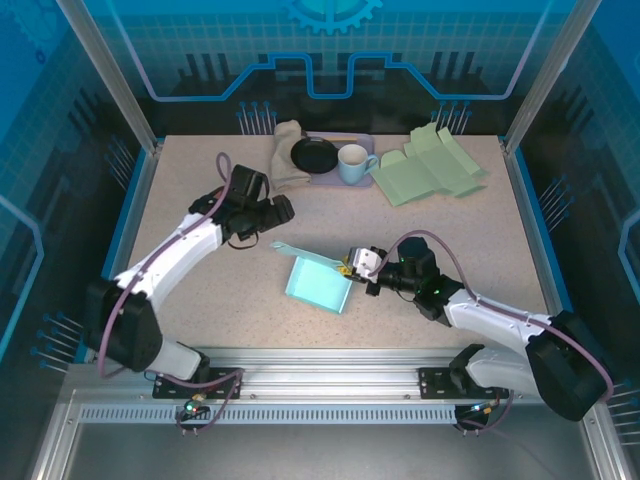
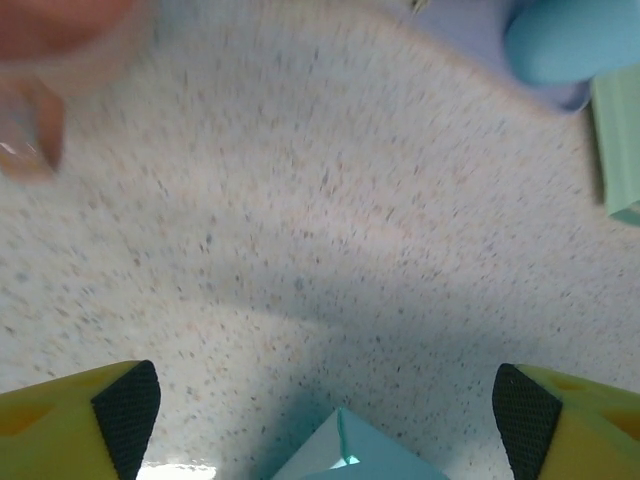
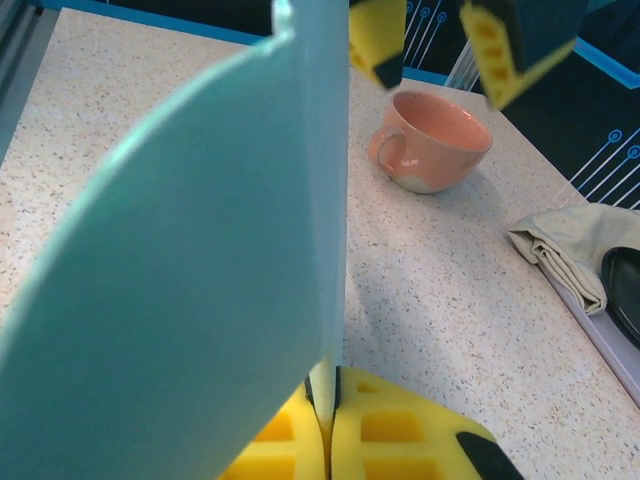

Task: Fold the paper box

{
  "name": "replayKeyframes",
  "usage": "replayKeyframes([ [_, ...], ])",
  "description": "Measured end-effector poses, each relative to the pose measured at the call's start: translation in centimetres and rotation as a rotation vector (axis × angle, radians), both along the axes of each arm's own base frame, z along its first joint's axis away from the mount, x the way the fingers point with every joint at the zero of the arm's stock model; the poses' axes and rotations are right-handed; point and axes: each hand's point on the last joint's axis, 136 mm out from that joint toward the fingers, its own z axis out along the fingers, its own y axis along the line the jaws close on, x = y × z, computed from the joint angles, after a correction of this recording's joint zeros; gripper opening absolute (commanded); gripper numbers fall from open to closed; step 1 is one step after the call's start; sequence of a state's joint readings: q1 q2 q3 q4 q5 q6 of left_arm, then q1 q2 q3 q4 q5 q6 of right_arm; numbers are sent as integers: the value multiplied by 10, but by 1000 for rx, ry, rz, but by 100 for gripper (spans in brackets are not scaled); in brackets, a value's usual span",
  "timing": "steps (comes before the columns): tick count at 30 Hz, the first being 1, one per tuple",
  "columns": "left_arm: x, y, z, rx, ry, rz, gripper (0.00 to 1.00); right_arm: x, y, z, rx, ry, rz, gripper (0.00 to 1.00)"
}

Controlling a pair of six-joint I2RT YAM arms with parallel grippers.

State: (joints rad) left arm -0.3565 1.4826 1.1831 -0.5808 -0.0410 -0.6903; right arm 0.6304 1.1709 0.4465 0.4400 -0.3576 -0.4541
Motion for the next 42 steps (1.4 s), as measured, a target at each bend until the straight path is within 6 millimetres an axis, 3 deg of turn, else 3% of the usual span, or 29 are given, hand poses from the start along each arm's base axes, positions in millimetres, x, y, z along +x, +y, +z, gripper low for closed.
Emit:
replayKeyframes([
  [3, -3, -11, -12, -54, 58, 2, 85, 2, -1, -4, -13, -1, -7, 4],
  [17, -33, -55, -20, -108, 93, -68, 78, 8, -3, -19, -52, 15, -35, 4],
  [25, -40, -64, -20, -113, 98, -67, 73, 13, -4, -26, -68, 24, -53, 5],
  [31, -47, -76, -19, -123, 104, -78, 63, 15, -5, -31, -83, 23, -66, 11],
  [35, -48, -78, -19, -122, 97, -76, 62, 16, -7, -34, -101, 25, -72, 17],
  [42, -54, -77, -37, -73, 117, -75, 60, 14, -10, -44, -155, 62, -98, 24],
])
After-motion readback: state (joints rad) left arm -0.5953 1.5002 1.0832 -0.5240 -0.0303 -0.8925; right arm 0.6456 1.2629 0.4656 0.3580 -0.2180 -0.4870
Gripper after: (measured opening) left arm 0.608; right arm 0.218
